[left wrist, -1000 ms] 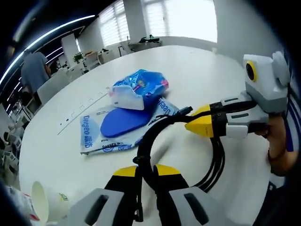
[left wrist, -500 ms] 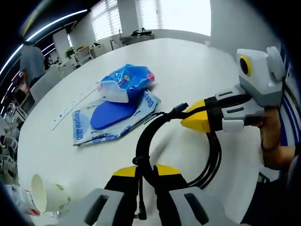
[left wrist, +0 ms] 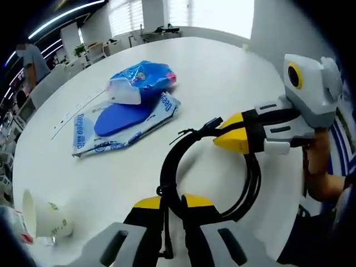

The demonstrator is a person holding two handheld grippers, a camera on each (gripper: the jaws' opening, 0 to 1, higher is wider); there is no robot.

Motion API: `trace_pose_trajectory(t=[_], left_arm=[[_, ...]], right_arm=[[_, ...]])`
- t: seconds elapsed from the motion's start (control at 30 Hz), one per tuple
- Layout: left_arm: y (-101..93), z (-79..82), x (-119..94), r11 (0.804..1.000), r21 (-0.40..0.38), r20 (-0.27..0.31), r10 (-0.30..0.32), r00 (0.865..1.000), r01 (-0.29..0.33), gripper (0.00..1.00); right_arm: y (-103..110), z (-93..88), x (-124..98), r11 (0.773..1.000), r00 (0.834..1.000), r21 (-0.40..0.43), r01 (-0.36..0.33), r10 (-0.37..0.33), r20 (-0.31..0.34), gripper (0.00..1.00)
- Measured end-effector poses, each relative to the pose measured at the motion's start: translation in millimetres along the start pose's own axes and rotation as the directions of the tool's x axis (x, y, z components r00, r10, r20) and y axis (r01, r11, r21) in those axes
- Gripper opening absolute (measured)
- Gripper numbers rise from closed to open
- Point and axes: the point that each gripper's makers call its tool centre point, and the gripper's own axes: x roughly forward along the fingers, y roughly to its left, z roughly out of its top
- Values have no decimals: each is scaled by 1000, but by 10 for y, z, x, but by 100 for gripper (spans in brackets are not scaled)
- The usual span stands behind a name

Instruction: Arrange the tabletop items into an orderly group along one side of the table until the central work area is clear of visible clutter.

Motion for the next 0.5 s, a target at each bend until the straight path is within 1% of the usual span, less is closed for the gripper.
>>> trace_pose_trajectory(t=[0.13,0.3,0.37,0.4,0.5], left_arm=[[-11,-60,65,999,-29,15,-20,1000,20,11],[-19,-45,77,999,-41,25,-23,999,24,11],[-28,-44,89,998,-49,29,-22,999,24,11],[-26,-42,91,998,-52,31,-22,999,24,11],[-24,-44,91,998,-62,38,-21,999,23,11]], right_arm=[[-2,-72,36,1000,1000,-8,-2,2,-21,5],[-19,-127,62,1000,999,-26,6,-7,-34,5],[-32,-178,81,999,998,-47,14,-16,-53,5],[-31,-161,93,998,999,-68,13,-15,-36,5],[-32,-175,88,996,999,-86,22,-26,-38,6]])
